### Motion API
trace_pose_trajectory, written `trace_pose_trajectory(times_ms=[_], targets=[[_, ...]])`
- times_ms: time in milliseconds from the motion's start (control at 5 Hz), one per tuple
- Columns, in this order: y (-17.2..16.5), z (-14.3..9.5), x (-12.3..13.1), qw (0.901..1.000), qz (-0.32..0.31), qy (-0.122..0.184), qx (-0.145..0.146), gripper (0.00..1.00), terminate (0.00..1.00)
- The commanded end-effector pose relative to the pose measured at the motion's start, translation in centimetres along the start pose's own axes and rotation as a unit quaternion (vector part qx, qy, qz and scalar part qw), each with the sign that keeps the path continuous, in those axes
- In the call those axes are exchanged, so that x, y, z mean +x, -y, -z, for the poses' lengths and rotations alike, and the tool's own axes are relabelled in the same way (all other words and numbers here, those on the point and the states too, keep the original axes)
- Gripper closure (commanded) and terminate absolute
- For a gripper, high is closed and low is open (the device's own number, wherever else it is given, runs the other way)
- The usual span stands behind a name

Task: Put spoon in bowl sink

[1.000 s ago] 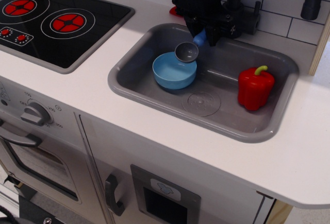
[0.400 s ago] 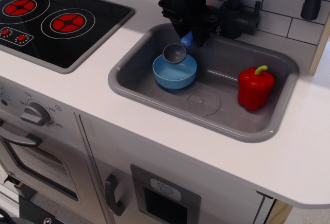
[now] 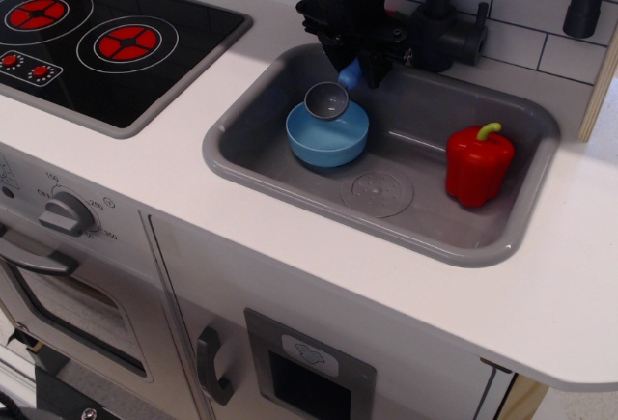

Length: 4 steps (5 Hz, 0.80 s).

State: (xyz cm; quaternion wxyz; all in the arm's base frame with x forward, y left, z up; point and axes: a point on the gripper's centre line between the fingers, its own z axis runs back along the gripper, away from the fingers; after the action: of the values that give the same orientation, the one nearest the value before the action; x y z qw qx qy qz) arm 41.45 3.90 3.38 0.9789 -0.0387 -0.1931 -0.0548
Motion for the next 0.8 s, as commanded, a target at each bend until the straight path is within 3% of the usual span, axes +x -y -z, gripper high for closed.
trace_pose_trajectory(times_ms=[0, 400, 600], targets=[[-1.1, -2.7, 0.8, 0.9996, 0.010, 0.027, 0.003, 0.00, 0.00], [-1.1, -6.4, 1.8, 0.9980, -0.024, 0.058, -0.007, 0.00, 0.00], [-0.3, -8.5, 2.7, 0.9976, -0.040, 0.055, -0.016, 0.00, 0.00]])
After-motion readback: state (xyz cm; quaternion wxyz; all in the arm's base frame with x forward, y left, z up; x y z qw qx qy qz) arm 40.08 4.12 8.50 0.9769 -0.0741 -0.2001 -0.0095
